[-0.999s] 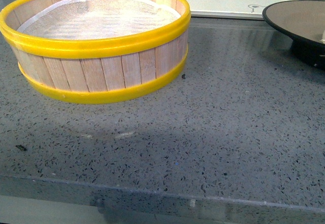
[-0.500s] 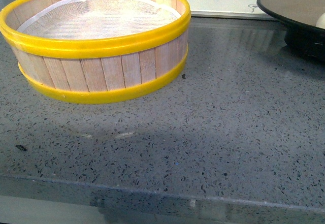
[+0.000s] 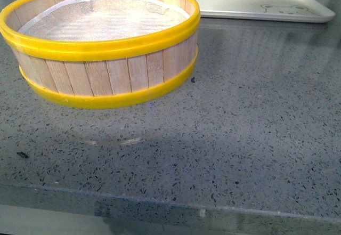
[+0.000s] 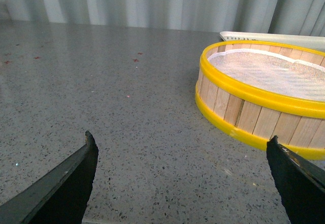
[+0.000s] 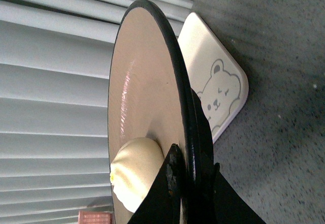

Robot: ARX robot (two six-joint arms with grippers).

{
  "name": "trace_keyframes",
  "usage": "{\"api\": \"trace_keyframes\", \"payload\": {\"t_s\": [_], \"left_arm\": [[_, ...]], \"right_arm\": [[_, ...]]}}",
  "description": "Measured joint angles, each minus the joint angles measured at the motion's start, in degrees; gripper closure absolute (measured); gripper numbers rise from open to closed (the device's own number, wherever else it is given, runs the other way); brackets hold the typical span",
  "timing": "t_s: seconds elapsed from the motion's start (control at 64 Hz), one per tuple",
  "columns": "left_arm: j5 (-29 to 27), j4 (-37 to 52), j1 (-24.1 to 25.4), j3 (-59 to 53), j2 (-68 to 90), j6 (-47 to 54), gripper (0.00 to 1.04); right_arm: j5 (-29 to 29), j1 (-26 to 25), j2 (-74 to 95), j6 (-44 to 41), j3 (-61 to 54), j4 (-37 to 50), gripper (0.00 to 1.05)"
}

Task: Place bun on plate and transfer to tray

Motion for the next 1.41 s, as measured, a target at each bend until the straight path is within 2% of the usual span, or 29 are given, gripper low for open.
{"api": "trace_keyframes", "payload": {"t_s": [0.141, 0.453, 0.937, 1.405], "left_arm": [[0.0, 0.0, 0.0, 0.0, 0.0, 0.0, 0.07], [0.0, 0.0, 0.0, 0.0, 0.0, 0.0, 0.07], [0.0, 0.0, 0.0, 0.0, 0.0, 0.0, 0.07], [0.0, 0.0, 0.0, 0.0, 0.0, 0.0, 0.07]], "right_arm": [[1.8, 2.3, 11.4, -1.9, 14.2, -3.9, 1.02], [3.2, 5.2, 27.4, -1.7, 32.5, -7.3, 1.02], [5.0, 8.7, 36.1, -0.2, 39.8, -8.7, 1.02], [5.1, 7.9, 41.0, -0.1, 43.7, -10.0, 1.02]]}}
